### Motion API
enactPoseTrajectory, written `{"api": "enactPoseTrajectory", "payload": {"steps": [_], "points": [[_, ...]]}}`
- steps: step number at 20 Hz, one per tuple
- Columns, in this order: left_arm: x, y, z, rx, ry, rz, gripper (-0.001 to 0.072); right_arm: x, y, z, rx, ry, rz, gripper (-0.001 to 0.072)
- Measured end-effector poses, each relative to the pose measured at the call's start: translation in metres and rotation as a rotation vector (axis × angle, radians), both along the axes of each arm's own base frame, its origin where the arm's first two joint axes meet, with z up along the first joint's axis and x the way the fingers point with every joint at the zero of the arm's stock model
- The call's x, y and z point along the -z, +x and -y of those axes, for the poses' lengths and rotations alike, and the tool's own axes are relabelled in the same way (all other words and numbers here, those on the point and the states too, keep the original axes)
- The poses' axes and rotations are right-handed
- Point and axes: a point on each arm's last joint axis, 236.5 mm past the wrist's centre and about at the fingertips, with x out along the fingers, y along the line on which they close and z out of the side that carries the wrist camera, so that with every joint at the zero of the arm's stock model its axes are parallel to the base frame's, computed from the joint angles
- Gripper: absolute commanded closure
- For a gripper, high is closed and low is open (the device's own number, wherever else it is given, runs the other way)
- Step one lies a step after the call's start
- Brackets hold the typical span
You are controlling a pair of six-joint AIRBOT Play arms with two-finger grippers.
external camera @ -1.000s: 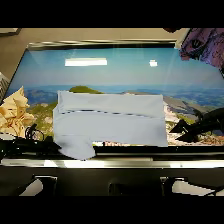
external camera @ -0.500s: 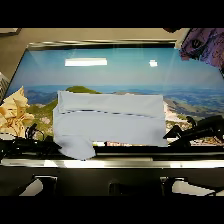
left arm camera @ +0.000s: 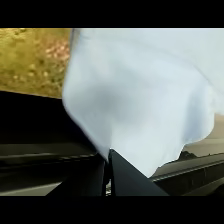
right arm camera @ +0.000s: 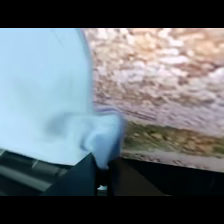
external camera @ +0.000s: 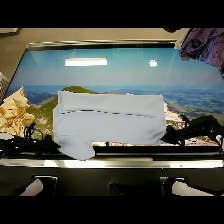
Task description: Fold the clothes and pants, and hang the long-sleeved shirts on hangers.
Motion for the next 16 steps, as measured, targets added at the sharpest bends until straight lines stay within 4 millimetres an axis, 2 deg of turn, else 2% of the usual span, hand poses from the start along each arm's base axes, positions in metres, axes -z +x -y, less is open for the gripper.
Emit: {"api": "enactPoseTrajectory", "payload": {"steps": [2,5,8,10,13,16], "points": [[-0.01,-0.001,-0.007,-0.005,0.035,-0.009,0.0692,-0.007,-0.003,0.008,0.012,-0.06,-0.004,0.0679],[-0.032,-0.01,-0.015,-0.016,0.102,-0.013,0.0692,-0.038,-0.021,0.002,0.024,-0.061,-0.043,0.0679],[-0.057,-0.021,-0.016,-0.043,0.161,0.014,0.0694,-0.065,-0.041,0.001,0.021,-0.091,-0.064,0.0679],[-0.069,-0.022,-0.013,-0.052,0.183,0.048,0.0694,-0.078,-0.046,0.001,0.026,-0.108,-0.056,0.068],[-0.082,-0.005,-0.008,-0.049,0.19,0.102,0.0694,-0.088,-0.03,0.002,0.041,-0.121,0.004,0.068],[-0.089,0.032,-0.006,-0.035,0.192,0.15,0.0694,-0.092,0.005,0.0,-0.004,-0.149,0.093,0.068]]}}
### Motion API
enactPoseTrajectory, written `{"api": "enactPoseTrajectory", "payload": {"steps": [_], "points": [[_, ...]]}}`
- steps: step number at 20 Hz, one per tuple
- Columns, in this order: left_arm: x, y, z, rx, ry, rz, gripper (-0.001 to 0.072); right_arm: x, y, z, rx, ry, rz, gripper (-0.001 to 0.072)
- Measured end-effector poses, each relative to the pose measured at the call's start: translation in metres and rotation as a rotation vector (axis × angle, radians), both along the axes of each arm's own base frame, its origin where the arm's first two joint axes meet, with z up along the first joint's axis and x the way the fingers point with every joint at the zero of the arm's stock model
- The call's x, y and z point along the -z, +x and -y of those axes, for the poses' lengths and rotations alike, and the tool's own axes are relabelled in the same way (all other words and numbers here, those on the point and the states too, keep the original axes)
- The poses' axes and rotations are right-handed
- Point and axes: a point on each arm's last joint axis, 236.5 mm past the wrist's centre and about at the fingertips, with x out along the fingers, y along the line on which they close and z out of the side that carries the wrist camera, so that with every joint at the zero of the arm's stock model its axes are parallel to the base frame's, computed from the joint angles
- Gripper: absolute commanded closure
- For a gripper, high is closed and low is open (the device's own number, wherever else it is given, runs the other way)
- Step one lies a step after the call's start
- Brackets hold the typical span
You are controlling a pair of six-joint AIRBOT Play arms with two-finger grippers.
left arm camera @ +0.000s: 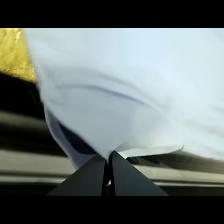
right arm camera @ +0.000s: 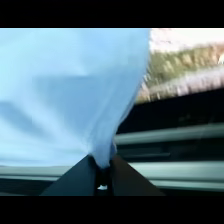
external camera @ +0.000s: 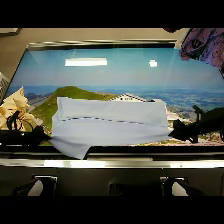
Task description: Fold the clothes and pants, and hang the long-sleeved shirts on hangers.
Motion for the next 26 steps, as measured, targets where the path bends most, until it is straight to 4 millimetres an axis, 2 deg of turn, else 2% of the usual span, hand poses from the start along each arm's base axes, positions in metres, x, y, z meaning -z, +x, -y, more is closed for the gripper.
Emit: {"api": "enactPoseTrajectory", "payload": {"steps": [4,8,14,18,19,20,21,22,23,25,26], "points": [[-0.003,0.063,-0.004,0.017,0.007,0.04,0.0694,0.007,0.056,0.01,-0.039,-0.107,0.081,0.0679],[0.001,0.127,-0.007,0.029,-0.012,0.066,0.0694,0.015,0.1,0.023,-0.028,-0.164,0.132,0.0679],[0.022,0.204,-0.004,0.078,-0.024,0.08,0.0694,0.035,0.143,0.035,0.007,-0.197,0.199,0.0678],[0.044,0.237,0.001,0.103,-0.03,0.072,0.0686,0.046,0.162,0.04,0.035,-0.207,0.243,0.067],[0.05,0.242,0.003,0.109,-0.032,0.068,0.0657,0.049,0.166,0.041,0.043,-0.208,0.249,0.062],[0.055,0.247,0.004,0.114,-0.033,0.066,0.0565,0.052,0.169,0.041,0.05,-0.208,0.254,0.0561],[0.06,0.252,0.005,0.115,-0.034,0.068,0.0383,0.054,0.171,0.042,0.057,-0.208,0.259,0.0516],[0.063,0.257,0.007,0.115,-0.038,0.068,0.0334,0.054,0.174,0.042,0.063,-0.204,0.263,0.0347],[0.064,0.261,0.008,0.115,-0.04,0.072,0.0308,0.052,0.177,0.043,0.071,-0.199,0.267,0.0224],[0.058,0.27,0.008,0.101,-0.044,0.093,0.0308,0.039,0.183,0.051,0.095,-0.191,0.274,0.0202],[0.052,0.274,0.004,0.093,-0.037,0.108,0.0308,0.031,0.187,0.06,0.117,-0.194,0.284,0.0151]]}}
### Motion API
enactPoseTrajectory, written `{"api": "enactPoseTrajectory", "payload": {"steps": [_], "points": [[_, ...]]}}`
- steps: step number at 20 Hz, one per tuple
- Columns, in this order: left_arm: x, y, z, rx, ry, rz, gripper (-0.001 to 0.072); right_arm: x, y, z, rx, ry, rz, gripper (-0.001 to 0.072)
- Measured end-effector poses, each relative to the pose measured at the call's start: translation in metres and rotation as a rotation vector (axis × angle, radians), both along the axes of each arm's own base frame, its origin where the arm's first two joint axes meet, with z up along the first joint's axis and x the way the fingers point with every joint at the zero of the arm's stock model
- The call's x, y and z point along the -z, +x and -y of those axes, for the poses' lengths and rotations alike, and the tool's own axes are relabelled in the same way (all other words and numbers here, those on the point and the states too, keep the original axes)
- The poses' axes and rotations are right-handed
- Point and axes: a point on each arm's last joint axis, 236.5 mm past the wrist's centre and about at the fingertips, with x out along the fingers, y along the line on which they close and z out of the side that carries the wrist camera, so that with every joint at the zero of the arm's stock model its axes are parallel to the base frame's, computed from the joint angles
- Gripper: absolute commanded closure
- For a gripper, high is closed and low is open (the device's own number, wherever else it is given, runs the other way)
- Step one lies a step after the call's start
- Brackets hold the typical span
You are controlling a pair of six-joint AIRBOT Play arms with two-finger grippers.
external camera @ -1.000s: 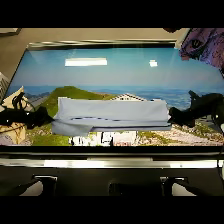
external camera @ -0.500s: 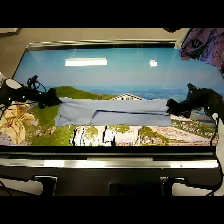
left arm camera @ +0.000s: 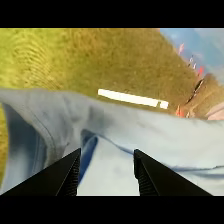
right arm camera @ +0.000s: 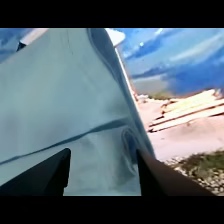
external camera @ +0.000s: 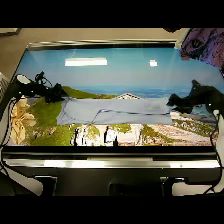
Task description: Fold the clothes and pants, and hang the long-sleeved shirts on hangers.
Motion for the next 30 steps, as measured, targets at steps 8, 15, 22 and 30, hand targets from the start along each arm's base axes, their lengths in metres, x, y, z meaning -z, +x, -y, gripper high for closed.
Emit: {"api": "enactPoseTrajectory", "payload": {"steps": [8,15,22,30], "points": [[-0.067,0.009,-0.033,-0.006,0.134,0.133,0.0308,0.011,-0.011,0.024,0.039,0.234,-0.074,0.0028],[-0.086,0.002,-0.04,0.01,0.185,0.154,0.0317,0.046,-0.011,-0.032,-0.084,0.408,-0.141,0.0564],[-0.079,0.001,0.024,0.112,0.151,0.153,0.069,0.012,-0.003,-0.038,-0.111,0.321,-0.091,0.0678],[-0.02,-0.033,0.271,0.31,-0.125,0.095,0.0692,-0.131,-0.015,0.002,-0.011,0.066,0.032,0.0678]]}}
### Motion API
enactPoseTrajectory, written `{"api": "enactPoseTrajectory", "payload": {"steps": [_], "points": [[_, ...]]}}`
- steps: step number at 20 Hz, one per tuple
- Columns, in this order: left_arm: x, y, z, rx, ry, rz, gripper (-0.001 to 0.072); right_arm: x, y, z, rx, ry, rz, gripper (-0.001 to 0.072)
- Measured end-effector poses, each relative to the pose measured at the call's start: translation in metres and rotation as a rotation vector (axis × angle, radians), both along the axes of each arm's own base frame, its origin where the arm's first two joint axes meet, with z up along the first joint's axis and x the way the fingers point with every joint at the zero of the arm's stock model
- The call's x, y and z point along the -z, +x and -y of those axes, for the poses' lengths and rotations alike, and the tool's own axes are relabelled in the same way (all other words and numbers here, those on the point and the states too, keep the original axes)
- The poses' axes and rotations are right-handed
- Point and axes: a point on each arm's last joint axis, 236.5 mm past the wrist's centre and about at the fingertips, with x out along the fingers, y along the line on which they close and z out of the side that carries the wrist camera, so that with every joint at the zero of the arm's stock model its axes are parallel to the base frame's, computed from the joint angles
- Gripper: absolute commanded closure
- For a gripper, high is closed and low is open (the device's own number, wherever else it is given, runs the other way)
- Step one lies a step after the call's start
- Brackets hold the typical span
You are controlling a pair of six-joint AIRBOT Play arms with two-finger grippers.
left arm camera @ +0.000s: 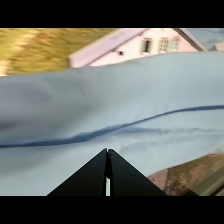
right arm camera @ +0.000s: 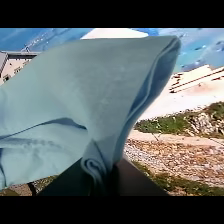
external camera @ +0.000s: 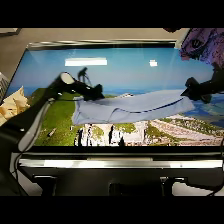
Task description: Fold the clothes and pants, and hang the long-sleeved shirts on hangers.
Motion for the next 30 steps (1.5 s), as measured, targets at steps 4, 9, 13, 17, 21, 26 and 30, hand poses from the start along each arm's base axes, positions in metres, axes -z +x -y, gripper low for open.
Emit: {"api": "enactPoseTrajectory", "payload": {"steps": [4,9,13,17,21,26,30], "points": [[0.013,-0.029,0.117,-0.043,-0.2,-0.051,0.0691,-0.048,-0.013,0.004,0.035,-0.055,0.069,0.0678],[0.031,-0.062,0.2,-0.134,-0.336,-0.131,0.0692,-0.076,-0.026,0.002,0.044,-0.079,0.108,0.0678],[0.037,-0.076,0.236,-0.148,-0.383,-0.154,0.0691,-0.082,-0.035,-0.001,0.035,-0.082,0.102,0.0678],[0.037,-0.079,0.25,-0.143,-0.409,-0.165,0.0693,-0.084,-0.039,-0.002,0.035,-0.081,0.1,0.0678],[0.023,-0.066,0.228,-0.091,-0.408,-0.174,0.0694,-0.088,-0.038,-0.01,0.025,-0.054,0.114,0.0679],[-0.024,-0.03,0.121,0.04,-0.22,-0.064,0.0692,-0.096,-0.027,-0.046,-0.005,0.007,0.146,0.0679],[-0.07,-0.004,-0.017,0.037,0.035,0.031,0.0691,-0.103,-0.01,-0.113,-0.05,0.043,0.193,0.0679]]}}
